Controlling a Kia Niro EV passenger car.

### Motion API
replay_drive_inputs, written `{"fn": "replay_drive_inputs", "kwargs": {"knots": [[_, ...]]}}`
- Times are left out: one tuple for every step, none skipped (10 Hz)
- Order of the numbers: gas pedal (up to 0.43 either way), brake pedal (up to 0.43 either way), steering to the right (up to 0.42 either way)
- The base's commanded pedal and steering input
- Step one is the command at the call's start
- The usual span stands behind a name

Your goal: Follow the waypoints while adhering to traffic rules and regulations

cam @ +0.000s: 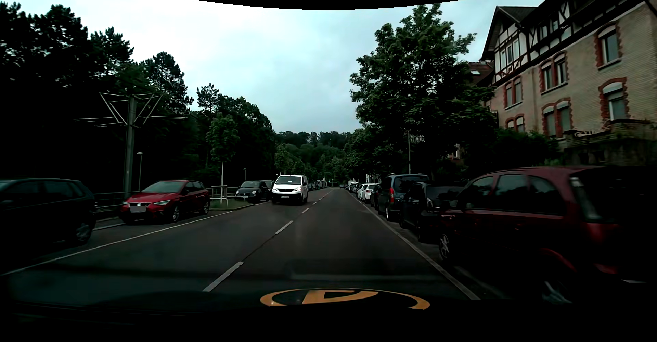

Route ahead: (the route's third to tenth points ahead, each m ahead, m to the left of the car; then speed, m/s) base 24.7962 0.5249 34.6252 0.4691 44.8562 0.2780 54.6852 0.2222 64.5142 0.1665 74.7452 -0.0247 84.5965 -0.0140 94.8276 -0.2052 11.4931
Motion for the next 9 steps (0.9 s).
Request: {"fn": "replay_drive_inputs", "kwargs": {"knots": [[0.118,0.0,-0.004],[0.118,0.0,-0.004],[0.118,0.0,-0.004],[0.118,0.0,-0.004],[0.118,0.0,-0.003],[0.118,0.0,-0.003],[0.118,0.0,-0.003],[0.118,0.0,-0.003],[0.118,0.0,-0.003]]}}
